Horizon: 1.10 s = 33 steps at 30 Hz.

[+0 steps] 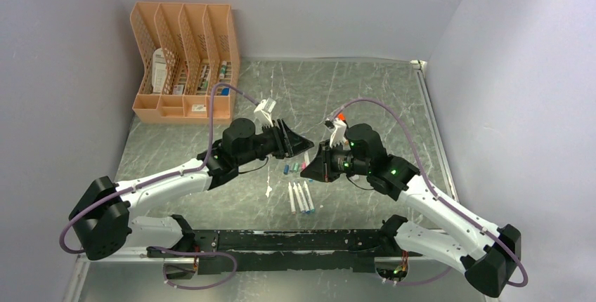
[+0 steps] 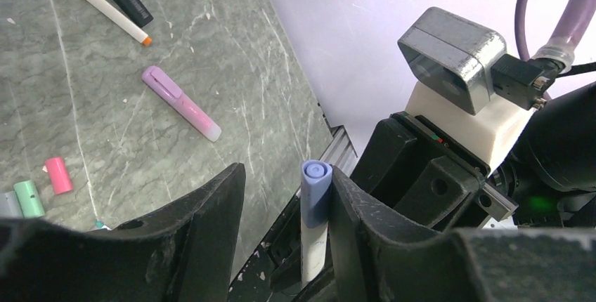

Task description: Open the pen caps

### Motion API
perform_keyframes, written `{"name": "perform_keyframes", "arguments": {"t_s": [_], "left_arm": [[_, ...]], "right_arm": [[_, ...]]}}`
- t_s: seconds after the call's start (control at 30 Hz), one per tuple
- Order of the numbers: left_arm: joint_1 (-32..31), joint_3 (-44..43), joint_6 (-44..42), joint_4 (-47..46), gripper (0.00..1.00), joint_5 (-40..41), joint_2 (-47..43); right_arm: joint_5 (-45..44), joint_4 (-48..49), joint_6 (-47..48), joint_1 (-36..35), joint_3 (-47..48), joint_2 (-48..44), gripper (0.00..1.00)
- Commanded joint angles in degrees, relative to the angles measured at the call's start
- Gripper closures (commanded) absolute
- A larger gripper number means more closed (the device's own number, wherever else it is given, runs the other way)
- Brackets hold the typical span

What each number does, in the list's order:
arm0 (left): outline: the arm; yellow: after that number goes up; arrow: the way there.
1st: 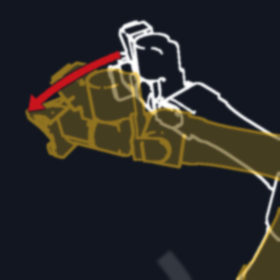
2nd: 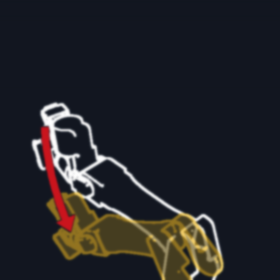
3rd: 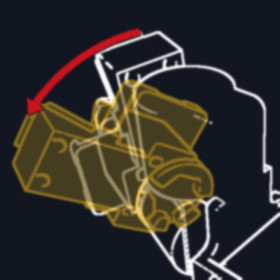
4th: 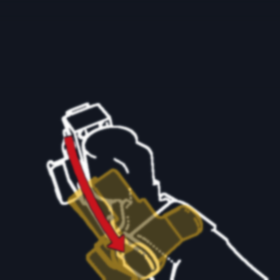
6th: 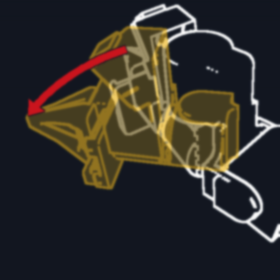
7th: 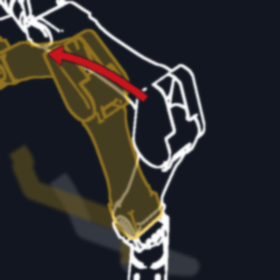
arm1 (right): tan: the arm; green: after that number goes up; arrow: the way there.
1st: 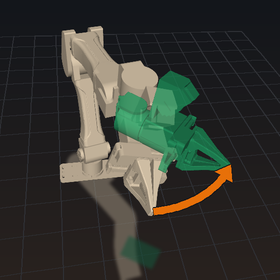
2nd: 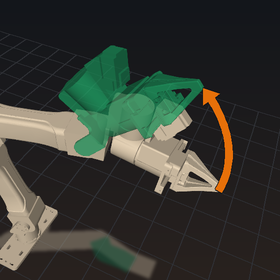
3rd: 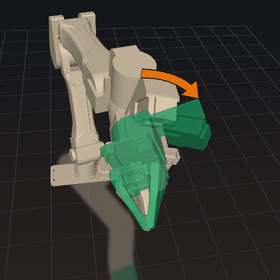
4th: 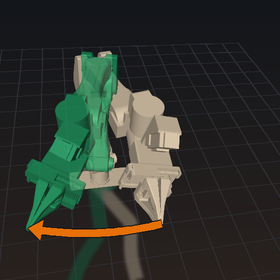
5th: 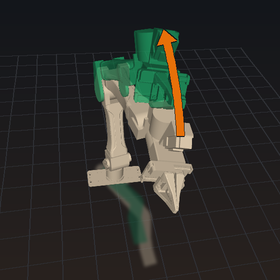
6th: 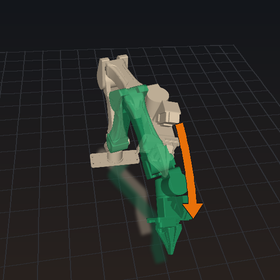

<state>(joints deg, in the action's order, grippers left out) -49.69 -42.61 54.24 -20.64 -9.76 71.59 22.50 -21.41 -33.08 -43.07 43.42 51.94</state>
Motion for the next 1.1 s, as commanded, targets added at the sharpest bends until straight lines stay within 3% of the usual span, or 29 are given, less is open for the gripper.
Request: {"name": "perform_keyframes", "arguments": {"t_s": [0.0, 0.33, 0.5, 0.73, 0.9, 1.07], "left_arm": [[0.7, -2.3, -1.7, 1.1, 0.44, 2.6, -0.8], [0.9, -2.7, -1.5, 0.6, 0.42, 3.2, -0.2], [0.9, -2.9, -1.9, 0.7, 0.47, 2.6, 0.4], [0.9, -2.8, -2.4, 1.1, 0.81, 0.4, 1.3], [0.9, -1.3, -1.5, 0.9, 0.89, -1.1, 1.5], [0.9, -0.2, -0.5, -0.4, 0.91, -2.3, 1.7]], "right_arm": [[1.5, -0.4, 1.2, -0.1, -0.7, -0.3, 1.00], [1.8, -0.6, 1.4, -1.2, -1.3, 0.6, 1.00], [0.8, -0.7, 1.3, -1.3, -1.4, 0.4, 1.00], [-0.4, -1.0, 1.1, -1.3, -0.9, 0.8, 1.00], [-1.4, -0.9, 0.6, -1.3, 0.0, 1.4, 1.00], [-3.1, -1.5, 0.5, -1.2, 2.0, 2.8, 0.71]]}}
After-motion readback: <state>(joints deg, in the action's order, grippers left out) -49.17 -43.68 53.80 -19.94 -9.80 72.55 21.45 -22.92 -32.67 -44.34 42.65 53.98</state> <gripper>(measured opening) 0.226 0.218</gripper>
